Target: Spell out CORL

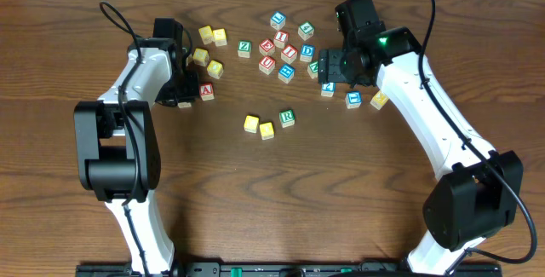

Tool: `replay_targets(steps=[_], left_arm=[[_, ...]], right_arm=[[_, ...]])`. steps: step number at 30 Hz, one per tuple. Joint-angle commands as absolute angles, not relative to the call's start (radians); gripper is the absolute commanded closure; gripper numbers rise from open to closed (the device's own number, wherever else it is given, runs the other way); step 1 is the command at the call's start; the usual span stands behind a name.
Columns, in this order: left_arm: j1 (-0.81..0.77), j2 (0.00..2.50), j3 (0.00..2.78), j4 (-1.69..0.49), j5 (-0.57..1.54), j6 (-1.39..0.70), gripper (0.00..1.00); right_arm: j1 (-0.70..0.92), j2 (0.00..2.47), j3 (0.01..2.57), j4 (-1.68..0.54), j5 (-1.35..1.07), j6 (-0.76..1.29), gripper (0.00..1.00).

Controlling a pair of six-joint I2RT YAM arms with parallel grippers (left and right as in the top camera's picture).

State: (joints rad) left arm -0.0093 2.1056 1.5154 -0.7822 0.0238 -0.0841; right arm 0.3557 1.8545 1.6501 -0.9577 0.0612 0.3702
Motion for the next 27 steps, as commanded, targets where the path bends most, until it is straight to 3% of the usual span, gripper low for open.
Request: replay_targets(steps=[1, 7, 11, 21, 27], left_arm=[[-0.011, 2.062, 1.571, -0.830, 0.026, -0.079, 0.74], [-0.045, 1.858, 1.602, -0.855, 0.127, -0.097, 0.73], [-0.129, 1.793, 1.602, -0.855, 0.149, -0.216, 0.74], [-0.467, 1.835, 1.576, -0.749, 0.146, -0.362, 0.73], [-0.591, 1.919, 1.576, -0.666, 0.096, -0.449, 0.73]], right_arm=[[0.353, 1.859, 1.653, -0.960, 0.077, 0.358, 0.13], [0.353, 1.859, 1.653, -0.957, 0.104, 0.360, 0.13], [0.327, 1.859, 1.653, -0.957, 0.154, 0.406, 0.14], [0.141, 1.859, 1.653, -0.971, 0.083, 0.440, 0.14], [0.117, 1.859, 1.653, -1.011, 0.084, 0.428, 0.14]])
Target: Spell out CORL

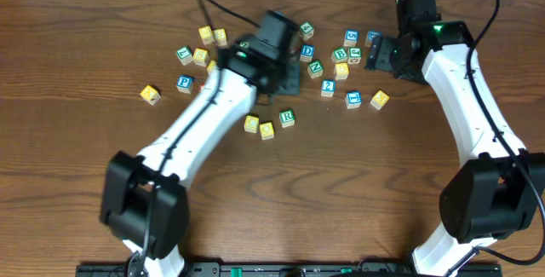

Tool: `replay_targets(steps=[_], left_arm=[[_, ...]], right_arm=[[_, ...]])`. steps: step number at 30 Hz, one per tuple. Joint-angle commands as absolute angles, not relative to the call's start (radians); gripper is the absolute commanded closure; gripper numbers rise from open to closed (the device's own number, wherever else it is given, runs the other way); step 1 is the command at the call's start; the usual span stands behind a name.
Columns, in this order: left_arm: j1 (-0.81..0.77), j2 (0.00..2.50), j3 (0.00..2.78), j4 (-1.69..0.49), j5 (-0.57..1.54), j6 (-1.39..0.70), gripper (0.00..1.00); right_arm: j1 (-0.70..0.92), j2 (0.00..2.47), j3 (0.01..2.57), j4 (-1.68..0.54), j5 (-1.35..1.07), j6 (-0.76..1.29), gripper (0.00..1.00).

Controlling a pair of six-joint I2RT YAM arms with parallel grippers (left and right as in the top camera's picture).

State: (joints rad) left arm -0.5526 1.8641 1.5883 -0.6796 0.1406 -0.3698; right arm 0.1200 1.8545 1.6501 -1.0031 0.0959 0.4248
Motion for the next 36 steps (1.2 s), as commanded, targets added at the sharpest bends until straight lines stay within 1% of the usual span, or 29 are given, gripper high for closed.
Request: replay_targets(steps=[1, 6, 14, 23, 26, 36], left_arm=[[-0.602, 1.937, 1.576, -0.659, 0.080, -0.470, 0.73], [-0.633, 2.032, 1.576, -0.646, 0.070, -0.560, 0.73], [-0.649, 2.113, 1.576, -0.646, 0.070, -0.603, 0.73], [-0.649, 2.140, 1.570, -0.659, 0.049, -0.652, 0.73], [-0.649, 2.140, 1.568, -0.712, -0.007, -0.715, 0.73], [-0.649, 2.141, 1.559, -0.733, -0.010, -0.746, 0.73]], right_arm=[[0.117, 1.859, 1.653, -1.015, 0.085, 0.423, 0.14], [0.115, 1.859, 1.653, -1.037, 0.088, 0.410, 0.13], [0.116, 1.859, 1.653, -1.048, 0.088, 0.409, 0.11], [0.119, 1.859, 1.653, -1.049, 0.088, 0.403, 0.10], [0.119, 1.859, 1.653, -1.052, 0.088, 0.403, 0.10], [0.120, 1.859, 1.652, -1.060, 0.088, 0.403, 0.10]])
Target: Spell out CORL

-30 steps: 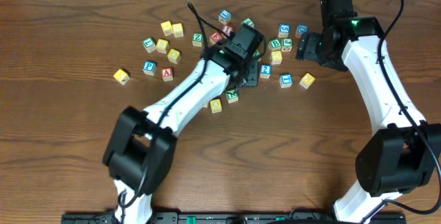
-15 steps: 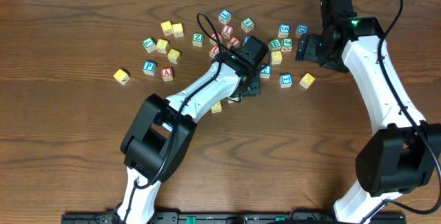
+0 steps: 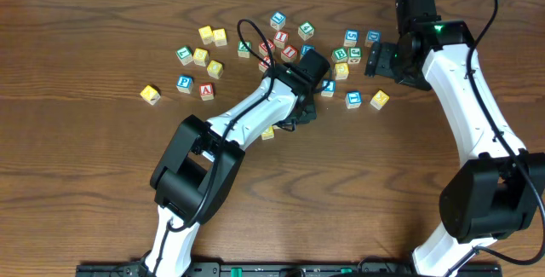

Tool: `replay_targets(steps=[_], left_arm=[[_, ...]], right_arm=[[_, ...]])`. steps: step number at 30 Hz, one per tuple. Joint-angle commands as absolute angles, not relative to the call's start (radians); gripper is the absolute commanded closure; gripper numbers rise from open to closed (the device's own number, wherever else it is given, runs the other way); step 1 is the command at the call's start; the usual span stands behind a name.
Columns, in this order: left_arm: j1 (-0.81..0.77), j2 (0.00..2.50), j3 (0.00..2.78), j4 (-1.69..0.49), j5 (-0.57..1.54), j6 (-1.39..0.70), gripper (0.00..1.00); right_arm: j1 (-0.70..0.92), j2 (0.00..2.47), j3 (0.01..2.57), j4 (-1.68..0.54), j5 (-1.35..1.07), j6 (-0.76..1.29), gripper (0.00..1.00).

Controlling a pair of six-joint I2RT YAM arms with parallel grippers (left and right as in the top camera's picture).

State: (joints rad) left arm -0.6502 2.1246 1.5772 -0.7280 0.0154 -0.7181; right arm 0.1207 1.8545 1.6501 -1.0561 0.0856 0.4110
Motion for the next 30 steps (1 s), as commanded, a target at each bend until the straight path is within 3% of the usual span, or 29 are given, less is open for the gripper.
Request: replay_targets(steps=[1, 4, 9, 18, 25, 30], left_arm=[[-0.649, 2.146, 1.558, -0.730, -0.009, -0.746, 0.73], [-0.649, 2.159, 1.558, -0.724, -0.009, -0.747, 0.72], [-0.649, 2.168, 1.558, -0.721, -0.009, -0.747, 0.60], [-0.649, 2.144, 1.580, -0.709, -0.009, -0.718, 0.54], [-0.615, 1.968, 1.618, -0.716, -0.010, -0.521, 0.51], [-0.484, 1.764, 1.618, -0.786, -0.010, -0.432, 0.51]], right_arm=[[0.120, 1.859, 1.652, -1.060, 0.088, 0.403, 0.10], [0.120, 1.859, 1.651, -1.060, 0.087, 0.403, 0.10], [0.120, 1.859, 1.645, -1.060, 0.087, 0.403, 0.10], [0.120, 1.859, 1.645, -1.058, 0.088, 0.403, 0.10], [0.120, 1.859, 1.645, -1.058, 0.087, 0.403, 0.09], [0.139, 1.859, 1.645, -1.045, 0.026, 0.345, 0.13]])
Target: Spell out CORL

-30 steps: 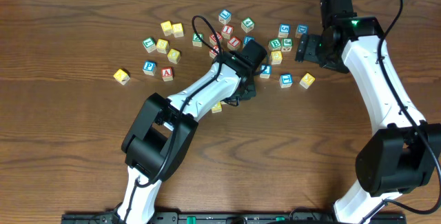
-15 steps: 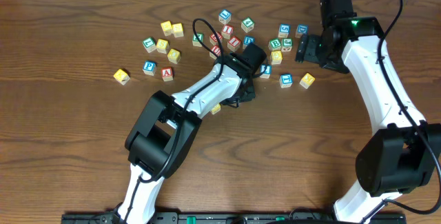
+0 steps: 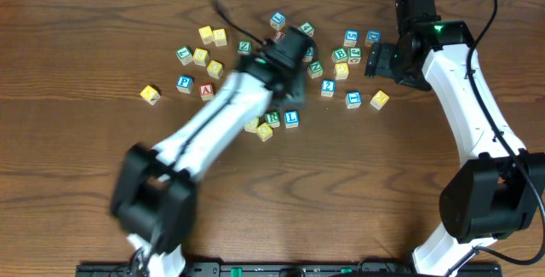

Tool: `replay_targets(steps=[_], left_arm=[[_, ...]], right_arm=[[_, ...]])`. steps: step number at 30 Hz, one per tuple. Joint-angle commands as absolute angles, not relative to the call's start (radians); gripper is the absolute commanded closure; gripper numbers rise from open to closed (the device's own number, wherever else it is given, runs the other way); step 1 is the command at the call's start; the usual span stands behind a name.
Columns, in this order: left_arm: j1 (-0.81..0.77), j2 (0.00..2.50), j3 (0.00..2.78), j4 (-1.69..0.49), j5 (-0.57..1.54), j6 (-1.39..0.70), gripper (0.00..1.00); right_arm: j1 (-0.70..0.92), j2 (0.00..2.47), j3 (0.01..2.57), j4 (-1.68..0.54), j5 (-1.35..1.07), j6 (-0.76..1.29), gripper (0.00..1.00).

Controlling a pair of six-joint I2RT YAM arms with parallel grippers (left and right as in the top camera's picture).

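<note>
A short row of blocks lies mid-table: two yellow blocks (image 3: 252, 124) (image 3: 265, 131), a green R block (image 3: 272, 118) and a blue L block (image 3: 291, 118) at its right end. My left arm is blurred with motion. Its gripper (image 3: 295, 92) hangs just behind the row, apart from the L, and its jaws cannot be made out. My right gripper (image 3: 369, 60) is at the right, beside a green B block (image 3: 340, 54). Its jaws are unclear too.
Loose letter blocks are scattered along the back: a yellow block (image 3: 150, 95), a blue P (image 3: 184, 83) and a red A (image 3: 206, 90) at the left, a green Z (image 3: 244, 47) in the middle, and a blue 2 (image 3: 328, 87) and another yellow block (image 3: 379, 99) at the right.
My left gripper was low at the row's right end. It is now farther back and blurred, and a blue L block lies to the right of the R. The right arm has not moved.
First the row held two yellow blocks and the R, with my left gripper far left by the A and my right one over the middle cluster. Then the left reached over the cluster and the right stood farther right. The left then came to the row, where the L now lies.
</note>
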State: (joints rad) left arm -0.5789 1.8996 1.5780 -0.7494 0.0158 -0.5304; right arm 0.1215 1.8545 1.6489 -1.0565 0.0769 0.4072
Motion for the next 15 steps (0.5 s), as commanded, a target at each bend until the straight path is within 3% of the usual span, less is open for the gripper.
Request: replay_targets(steps=[1, 5, 8, 12, 15], left_arm=[[-0.451, 1.733, 1.618, -0.800, -0.011, -0.425, 0.51], [-0.263, 1.618, 1.618, -0.864, -0.012, -0.419, 0.51], [-0.129, 1.601, 1.618, -0.898, -0.012, -0.419, 0.51], [-0.011, 1.603, 1.608, -0.927, -0.012, -0.419, 0.51], [0.040, 1.604, 1.607, -0.939, -0.012, -0.419, 0.51]], right_arm=[[0.150, 1.859, 1.645, -1.034, -0.004, 0.317, 0.15], [0.233, 1.859, 1.645, -0.969, -0.124, 0.260, 0.28], [0.326, 1.859, 1.637, -0.929, -0.146, 0.266, 0.48], [0.436, 1.874, 1.628, -0.916, -0.145, 0.269, 0.65], [0.522, 1.909, 1.626, -0.929, -0.145, 0.269, 0.87]])
